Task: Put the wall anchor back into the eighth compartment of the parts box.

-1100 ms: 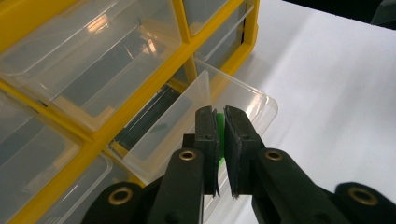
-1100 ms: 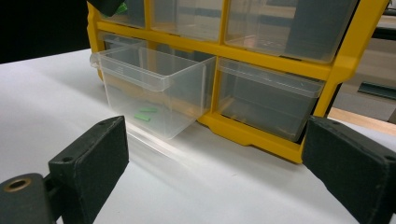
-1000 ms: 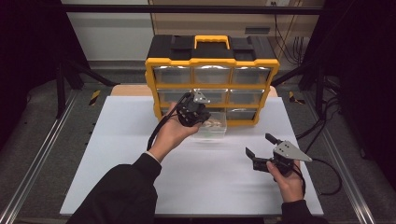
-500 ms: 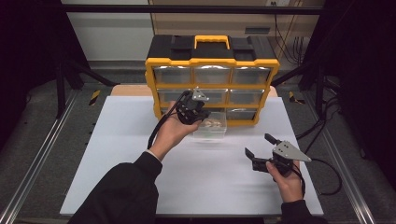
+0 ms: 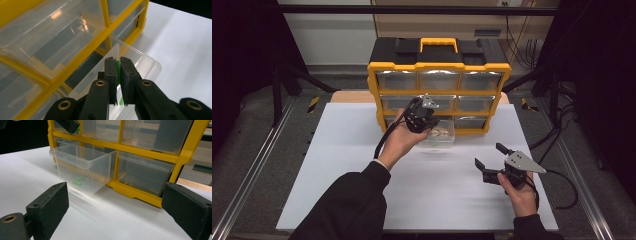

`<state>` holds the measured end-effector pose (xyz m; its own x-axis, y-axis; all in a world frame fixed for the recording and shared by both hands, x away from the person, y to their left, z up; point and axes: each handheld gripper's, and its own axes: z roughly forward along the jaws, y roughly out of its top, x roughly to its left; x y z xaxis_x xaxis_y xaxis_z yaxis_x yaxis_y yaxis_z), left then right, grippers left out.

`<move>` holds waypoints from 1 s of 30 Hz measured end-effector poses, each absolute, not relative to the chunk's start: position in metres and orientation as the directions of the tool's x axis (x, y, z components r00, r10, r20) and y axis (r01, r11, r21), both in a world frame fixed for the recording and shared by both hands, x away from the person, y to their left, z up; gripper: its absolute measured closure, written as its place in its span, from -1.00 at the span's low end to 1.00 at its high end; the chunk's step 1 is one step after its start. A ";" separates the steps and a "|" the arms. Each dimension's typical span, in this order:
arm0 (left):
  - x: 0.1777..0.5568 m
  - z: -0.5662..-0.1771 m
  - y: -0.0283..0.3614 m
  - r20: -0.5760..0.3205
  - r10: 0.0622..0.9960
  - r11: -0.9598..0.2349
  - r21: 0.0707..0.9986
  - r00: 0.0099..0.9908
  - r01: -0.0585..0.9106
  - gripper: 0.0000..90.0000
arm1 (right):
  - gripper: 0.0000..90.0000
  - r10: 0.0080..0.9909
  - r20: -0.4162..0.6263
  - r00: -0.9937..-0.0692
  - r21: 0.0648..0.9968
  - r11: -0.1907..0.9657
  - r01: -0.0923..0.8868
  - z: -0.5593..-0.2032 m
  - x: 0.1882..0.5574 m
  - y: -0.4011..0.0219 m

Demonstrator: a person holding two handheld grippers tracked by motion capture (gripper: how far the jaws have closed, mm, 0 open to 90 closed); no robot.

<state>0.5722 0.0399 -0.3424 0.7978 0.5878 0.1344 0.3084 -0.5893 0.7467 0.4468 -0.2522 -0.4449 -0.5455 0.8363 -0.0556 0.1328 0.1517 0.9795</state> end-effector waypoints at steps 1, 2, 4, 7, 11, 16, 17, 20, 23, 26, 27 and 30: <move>0.573 -0.343 0.040 0.124 0.596 -0.574 0.756 0.793 0.314 0.86 | -0.83 0.836 -0.057 -0.546 0.979 0.153 0.132 -0.445 0.447 -0.252; 0.573 -0.342 0.040 0.125 0.599 -0.572 0.758 0.791 0.313 0.86 | -0.83 0.835 -0.057 -0.547 0.979 0.153 0.132 -0.445 0.447 -0.252; 0.574 -0.343 0.040 0.119 0.603 -0.564 0.763 0.789 0.316 0.86 | -0.83 0.836 -0.055 -0.546 0.980 0.150 0.130 -0.445 0.446 -0.252; 0.575 -0.344 0.040 0.129 0.604 -0.574 0.755 0.786 0.317 0.86 | -0.83 0.835 -0.059 -0.547 0.979 0.156 0.133 -0.445 0.447 -0.252; 0.578 -0.347 0.041 0.120 0.608 -0.573 0.751 0.785 0.329 0.86 | -0.83 0.835 -0.059 -0.547 0.979 0.156 0.132 -0.445 0.447 -0.252; 0.579 -0.355 0.039 0.119 0.608 -0.580 0.741 0.785 0.337 0.86 | -0.83 0.835 -0.058 -0.547 0.979 0.155 0.132 -0.445 0.447 -0.252; 0.579 -0.356 0.039 0.113 0.605 -0.580 0.741 0.788 0.339 0.86 | -0.83 0.835 -0.059 -0.548 0.979 0.156 0.132 -0.445 0.447 -0.252; 0.578 -0.357 0.039 0.124 0.598 -0.596 0.729 0.792 0.336 0.81 | -0.83 0.835 -0.057 -0.547 0.979 0.153 0.133 -0.445 0.447 -0.252; 0.572 -0.354 0.041 0.131 0.617 -0.564 0.762 0.776 0.319 0.55 | -0.83 0.836 -0.057 -0.546 0.979 0.153 0.132 -0.445 0.447 -0.253; 0.564 -0.350 0.044 0.111 0.628 -0.515 0.801 0.771 0.304 0.39 | -0.83 0.835 -0.060 -0.546 0.979 0.156 0.130 -0.445 0.447 -0.252; 0.562 -0.349 0.046 0.118 0.628 -0.512 0.807 0.769 0.294 0.31 | -0.83 0.835 -0.060 -0.547 0.979 0.156 0.130 -0.445 0.447 -0.252; 0.556 -0.348 0.048 0.109 0.639 -0.475 0.834 0.761 0.279 0.12 | -0.83 0.835 -0.060 -0.547 0.979 0.157 0.132 -0.445 0.447 -0.252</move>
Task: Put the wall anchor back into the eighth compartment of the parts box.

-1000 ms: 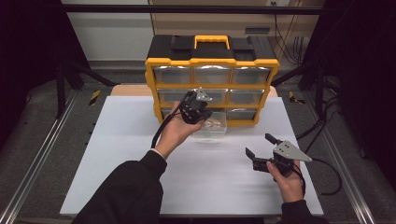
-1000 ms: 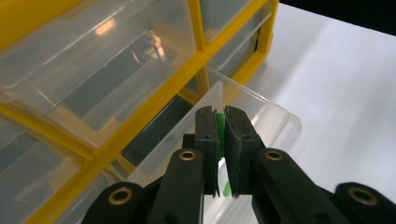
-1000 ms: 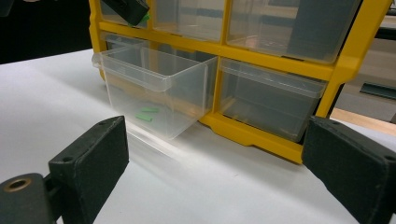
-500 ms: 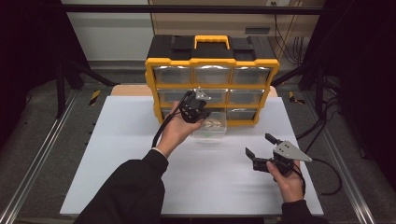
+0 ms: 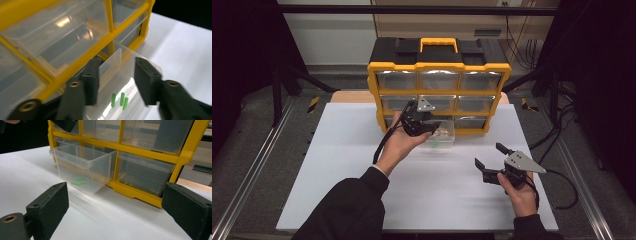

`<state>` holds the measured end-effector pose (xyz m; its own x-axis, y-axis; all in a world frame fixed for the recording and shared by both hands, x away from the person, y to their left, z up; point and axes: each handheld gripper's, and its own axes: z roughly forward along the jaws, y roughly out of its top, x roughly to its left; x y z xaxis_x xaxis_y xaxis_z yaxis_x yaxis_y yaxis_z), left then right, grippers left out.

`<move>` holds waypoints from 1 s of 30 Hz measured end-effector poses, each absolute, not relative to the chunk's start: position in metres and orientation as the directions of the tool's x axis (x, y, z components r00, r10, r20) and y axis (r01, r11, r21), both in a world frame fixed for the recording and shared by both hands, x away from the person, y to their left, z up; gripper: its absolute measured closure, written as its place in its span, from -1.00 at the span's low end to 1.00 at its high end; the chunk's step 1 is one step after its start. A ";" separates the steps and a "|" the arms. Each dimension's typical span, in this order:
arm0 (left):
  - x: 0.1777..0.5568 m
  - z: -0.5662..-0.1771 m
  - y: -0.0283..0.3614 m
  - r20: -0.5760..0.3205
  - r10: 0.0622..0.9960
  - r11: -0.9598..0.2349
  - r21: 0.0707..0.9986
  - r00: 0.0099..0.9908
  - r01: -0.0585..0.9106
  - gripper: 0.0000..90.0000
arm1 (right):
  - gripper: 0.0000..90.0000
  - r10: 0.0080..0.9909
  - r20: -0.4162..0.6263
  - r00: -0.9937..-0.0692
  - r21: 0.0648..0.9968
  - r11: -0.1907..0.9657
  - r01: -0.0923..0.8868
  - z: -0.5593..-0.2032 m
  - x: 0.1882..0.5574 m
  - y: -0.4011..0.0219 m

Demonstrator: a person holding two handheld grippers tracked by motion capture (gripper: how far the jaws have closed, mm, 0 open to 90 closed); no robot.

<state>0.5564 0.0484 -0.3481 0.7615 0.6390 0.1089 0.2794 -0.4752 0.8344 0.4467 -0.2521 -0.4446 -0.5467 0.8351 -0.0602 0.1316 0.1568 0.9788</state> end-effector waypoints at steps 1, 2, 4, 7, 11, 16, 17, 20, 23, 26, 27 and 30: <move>0.551 -0.347 0.053 0.113 0.642 -0.461 0.847 0.758 0.264 0.05 | -0.83 0.835 -0.060 -0.547 0.979 0.157 0.131 -0.445 0.447 -0.252; 0.548 -0.347 0.055 0.109 0.644 -0.449 0.855 0.757 0.258 0.00 | -0.83 0.835 -0.061 -0.547 0.979 0.158 0.132 -0.445 0.447 -0.252; 0.543 -0.347 0.059 0.104 0.650 -0.430 0.867 0.753 0.251 -0.11 | -0.83 0.836 -0.060 -0.546 0.979 0.157 0.133 -0.445 0.447 -0.252; 0.534 -0.347 0.065 0.104 0.650 -0.412 0.881 0.753 0.234 -0.28 | -0.83 0.836 -0.065 -0.545 0.978 0.161 0.131 -0.445 0.447 -0.251; 0.522 -0.348 0.073 0.099 0.638 -0.394 0.894 0.764 0.212 -0.51 | -0.83 0.836 -0.065 -0.545 0.978 0.162 0.133 -0.445 0.447 -0.251; 0.512 -0.354 0.083 0.111 0.642 -0.375 0.908 0.758 0.185 -0.79 | -0.82 0.836 -0.068 -0.544 0.977 0.166 0.134 -0.445 0.447 -0.250; 0.511 -0.355 0.086 0.106 0.643 -0.366 0.912 0.759 0.183 -0.80 | -0.82 0.836 -0.067 -0.544 0.977 0.166 0.134 -0.445 0.447 -0.250; 0.506 -0.359 0.095 0.091 0.653 -0.335 0.925 0.752 0.179 -0.80 | -0.82 0.836 -0.067 -0.545 0.977 0.166 0.134 -0.445 0.447 -0.250; 0.501 -0.364 0.106 0.080 0.664 -0.319 0.930 0.744 0.184 -0.81 | -0.83 0.838 -0.065 -0.542 0.979 0.159 0.129 -0.445 0.447 -0.249; 0.496 -0.368 0.116 0.070 0.672 -0.302 0.935 0.737 0.186 -0.83 | -0.83 0.836 -0.065 -0.546 0.978 0.161 0.130 -0.445 0.446 -0.248; 0.495 -0.369 0.119 0.069 0.673 -0.298 0.937 0.737 0.184 -0.85 | -0.83 0.835 -0.067 -0.546 0.979 0.162 0.127 -0.445 0.446 -0.248; 0.491 -0.372 0.130 0.062 0.683 -0.278 0.943 0.728 0.181 -0.86 | -0.83 0.834 -0.064 -0.548 0.978 0.162 0.131 -0.445 0.446 -0.247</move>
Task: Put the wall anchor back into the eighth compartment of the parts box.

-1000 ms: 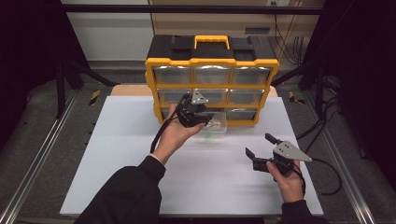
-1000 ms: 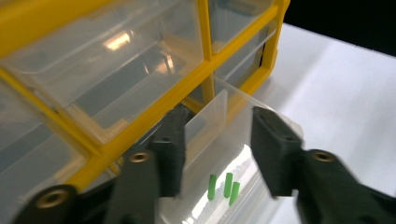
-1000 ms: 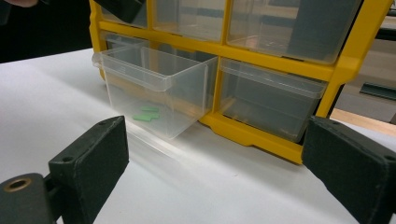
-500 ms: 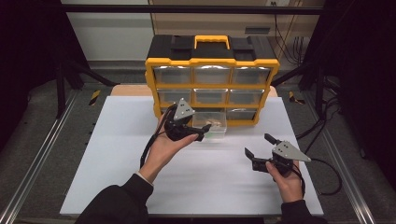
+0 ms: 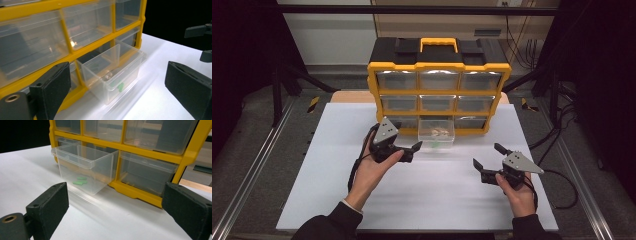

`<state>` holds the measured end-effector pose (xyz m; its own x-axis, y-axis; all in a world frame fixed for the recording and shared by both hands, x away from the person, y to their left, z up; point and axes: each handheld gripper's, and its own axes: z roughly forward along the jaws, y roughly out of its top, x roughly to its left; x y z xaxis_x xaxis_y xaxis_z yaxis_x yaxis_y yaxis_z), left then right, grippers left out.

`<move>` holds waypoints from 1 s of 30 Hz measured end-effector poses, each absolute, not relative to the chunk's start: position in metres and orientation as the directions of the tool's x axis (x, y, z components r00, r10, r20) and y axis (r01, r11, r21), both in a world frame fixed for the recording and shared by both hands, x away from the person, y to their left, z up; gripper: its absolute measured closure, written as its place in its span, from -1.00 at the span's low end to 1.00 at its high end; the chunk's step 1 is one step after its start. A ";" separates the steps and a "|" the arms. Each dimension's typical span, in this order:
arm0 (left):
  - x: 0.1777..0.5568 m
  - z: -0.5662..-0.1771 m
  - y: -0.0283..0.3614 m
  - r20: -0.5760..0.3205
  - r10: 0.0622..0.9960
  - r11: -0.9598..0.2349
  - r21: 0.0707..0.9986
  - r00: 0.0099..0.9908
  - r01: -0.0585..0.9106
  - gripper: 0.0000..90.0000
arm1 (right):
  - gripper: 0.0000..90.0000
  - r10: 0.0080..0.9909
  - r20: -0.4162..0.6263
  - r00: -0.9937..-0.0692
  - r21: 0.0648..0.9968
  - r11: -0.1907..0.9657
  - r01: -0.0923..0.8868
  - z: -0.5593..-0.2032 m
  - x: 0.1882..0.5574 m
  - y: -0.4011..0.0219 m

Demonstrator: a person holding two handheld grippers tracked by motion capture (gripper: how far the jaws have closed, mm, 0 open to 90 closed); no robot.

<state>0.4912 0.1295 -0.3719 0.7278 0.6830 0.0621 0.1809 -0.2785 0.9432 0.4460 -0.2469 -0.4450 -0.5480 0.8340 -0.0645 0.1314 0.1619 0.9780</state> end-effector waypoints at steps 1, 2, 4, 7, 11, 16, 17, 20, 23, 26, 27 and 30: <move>0.491 -0.372 0.130 0.062 0.683 -0.278 0.943 0.728 0.181 -0.87 | -0.83 0.833 -0.067 -0.549 0.978 0.164 0.130 -0.445 0.446 -0.247; 0.490 -0.373 0.133 0.061 0.684 -0.273 0.946 0.727 0.176 -0.88 | -0.83 0.833 -0.067 -0.550 0.977 0.165 0.131 -0.445 0.446 -0.247; 0.487 -0.374 0.142 0.065 0.690 -0.268 0.948 0.721 0.171 -0.89 | -0.83 0.831 -0.069 -0.553 0.978 0.167 0.128 -0.445 0.446 -0.247; 0.483 -0.376 0.151 0.067 0.697 -0.257 0.953 0.714 0.162 -0.90 | -0.84 0.828 -0.066 -0.557 0.978 0.165 0.129 -0.445 0.446 -0.245; 0.478 -0.381 0.162 0.078 0.699 -0.258 0.954 0.711 0.150 -0.90 | -0.85 0.823 -0.075 -0.563 0.976 0.176 0.127 -0.445 0.446 -0.243; 0.473 -0.387 0.172 0.066 0.712 -0.234 0.961 0.699 0.147 -0.91 | -0.85 0.823 -0.076 -0.563 0.975 0.180 0.131 -0.446 0.446 -0.242; 0.469 -0.390 0.179 0.068 0.723 -0.226 0.964 0.688 0.142 -0.91 | -0.85 0.823 -0.077 -0.563 0.974 0.183 0.133 -0.446 0.446 -0.242; 0.465 -0.393 0.188 0.065 0.734 -0.210 0.968 0.676 0.136 -0.91 | -0.85 0.825 -0.074 -0.561 0.975 0.179 0.134 -0.446 0.446 -0.242; 0.464 -0.395 0.194 0.065 0.742 -0.202 0.971 0.667 0.130 -0.91 | -0.85 0.827 -0.070 -0.558 0.974 0.177 0.140 -0.446 0.447 -0.242; 0.462 -0.399 0.200 0.055 0.745 -0.183 0.975 0.665 0.123 -0.91 | -0.85 0.826 -0.073 -0.558 0.975 0.178 0.136 -0.446 0.447 -0.242; 0.461 -0.401 0.202 0.058 0.746 -0.183 0.976 0.663 0.121 -0.91 | -0.85 0.827 -0.071 -0.558 0.975 0.177 0.138 -0.446 0.447 -0.242; 0.458 -0.406 0.208 0.050 0.749 -0.168 0.979 0.661 0.116 -0.91 | -0.85 0.827 -0.068 -0.557 0.975 0.174 0.139 -0.446 0.446 -0.242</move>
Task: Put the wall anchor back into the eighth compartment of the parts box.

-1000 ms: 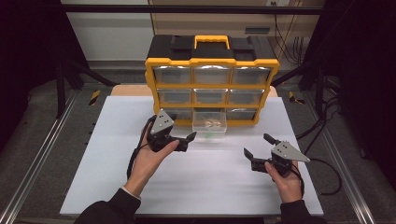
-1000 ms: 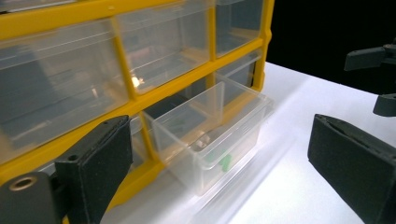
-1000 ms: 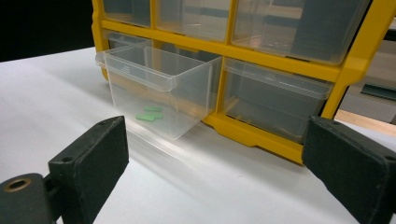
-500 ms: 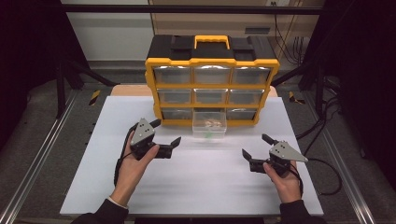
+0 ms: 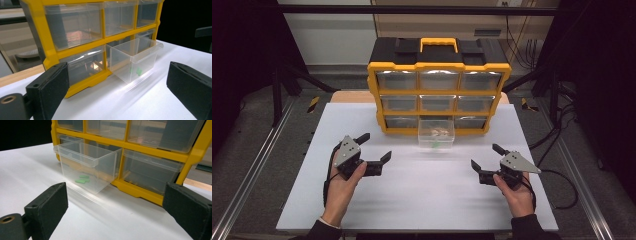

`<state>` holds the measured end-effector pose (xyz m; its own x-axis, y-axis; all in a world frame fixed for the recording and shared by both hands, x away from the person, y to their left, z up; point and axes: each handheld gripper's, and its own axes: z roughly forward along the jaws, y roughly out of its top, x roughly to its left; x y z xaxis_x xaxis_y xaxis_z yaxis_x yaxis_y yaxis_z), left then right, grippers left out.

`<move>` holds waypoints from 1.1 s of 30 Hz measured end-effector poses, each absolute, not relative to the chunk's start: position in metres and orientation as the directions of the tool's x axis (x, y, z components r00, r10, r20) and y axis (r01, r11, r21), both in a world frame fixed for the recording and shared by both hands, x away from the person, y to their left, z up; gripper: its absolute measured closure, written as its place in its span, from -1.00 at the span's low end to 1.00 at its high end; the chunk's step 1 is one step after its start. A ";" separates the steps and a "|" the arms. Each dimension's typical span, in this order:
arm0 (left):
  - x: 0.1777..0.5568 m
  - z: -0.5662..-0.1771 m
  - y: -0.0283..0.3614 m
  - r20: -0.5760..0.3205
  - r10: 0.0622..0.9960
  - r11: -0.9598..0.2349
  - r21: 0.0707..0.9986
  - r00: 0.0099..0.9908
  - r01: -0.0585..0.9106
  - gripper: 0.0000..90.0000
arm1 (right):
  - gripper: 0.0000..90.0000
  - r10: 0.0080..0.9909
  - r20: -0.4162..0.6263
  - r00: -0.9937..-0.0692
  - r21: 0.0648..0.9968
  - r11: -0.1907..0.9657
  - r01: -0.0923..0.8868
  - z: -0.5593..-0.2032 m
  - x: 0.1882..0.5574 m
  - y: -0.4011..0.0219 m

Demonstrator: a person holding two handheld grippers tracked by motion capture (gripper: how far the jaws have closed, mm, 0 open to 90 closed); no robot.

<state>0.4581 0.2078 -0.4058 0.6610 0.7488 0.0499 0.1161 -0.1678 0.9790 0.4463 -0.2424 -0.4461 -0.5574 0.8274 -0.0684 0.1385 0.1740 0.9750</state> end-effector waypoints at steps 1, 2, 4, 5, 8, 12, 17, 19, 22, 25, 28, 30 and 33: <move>0.457 -0.407 0.210 0.047 0.749 -0.163 0.980 0.661 0.115 -0.91 | -0.85 0.827 -0.067 -0.558 0.975 0.173 0.139 -0.446 0.446 -0.242; 0.456 -0.408 0.211 0.045 0.750 -0.160 0.981 0.660 0.114 -0.91 | -0.85 0.826 -0.069 -0.560 0.975 0.175 0.138 -0.446 0.447 -0.242; 0.452 -0.410 0.213 0.060 0.752 -0.165 0.981 0.657 0.100 -0.92 | -0.85 0.824 -0.072 -0.563 0.974 0.180 0.139 -0.446 0.447 -0.242; 0.451 -0.411 0.214 0.063 0.752 -0.164 0.982 0.656 0.094 -0.93 | -0.85 0.823 -0.074 -0.563 0.974 0.181 0.138 -0.446 0.447 -0.242; 0.446 -0.412 0.219 0.066 0.753 -0.154 0.985 0.655 0.077 -0.93 | -0.85 0.824 -0.065 -0.563 0.975 0.172 0.139 -0.446 0.447 -0.243; 0.443 -0.417 0.225 0.068 0.754 -0.158 0.984 0.653 0.081 -0.93 | -0.86 0.825 -0.071 -0.560 0.975 0.177 0.137 -0.446 0.447 -0.242; 0.441 -0.425 0.232 0.089 0.765 -0.175 0.982 0.637 0.073 -0.93 | -0.86 0.823 -0.076 -0.562 0.974 0.181 0.134 -0.445 0.448 -0.238; 0.441 -0.428 0.234 0.085 0.776 -0.165 0.984 0.624 0.071 -0.93 | -0.86 0.822 -0.069 -0.565 0.975 0.176 0.138 -0.443 0.448 -0.235; 0.443 -0.429 0.236 0.087 0.787 -0.159 0.985 0.611 0.064 -0.93 | -0.87 0.814 -0.055 -0.578 0.977 0.164 0.139 -0.440 0.450 -0.228; 0.443 -0.429 0.237 0.086 0.791 -0.152 0.987 0.606 0.059 -0.93 | -0.86 0.806 -0.068 -0.588 0.973 0.185 0.141 -0.435 0.453 -0.218; 0.442 -0.430 0.239 0.090 0.791 -0.157 0.986 0.605 0.058 -0.93 | -0.83 0.797 -0.068 -0.601 0.969 0.196 0.151 -0.431 0.458 -0.210; 0.441 -0.431 0.240 0.099 0.784 -0.170 0.984 0.612 0.059 -0.93 | -0.81 0.797 -0.077 -0.599 0.963 0.216 0.164 -0.430 0.462 -0.204; 0.441 -0.432 0.238 0.103 0.776 -0.173 0.984 0.622 0.053 -0.93 | -0.76 0.789 -0.090 -0.608 0.955 0.242 0.174 -0.429 0.468 -0.196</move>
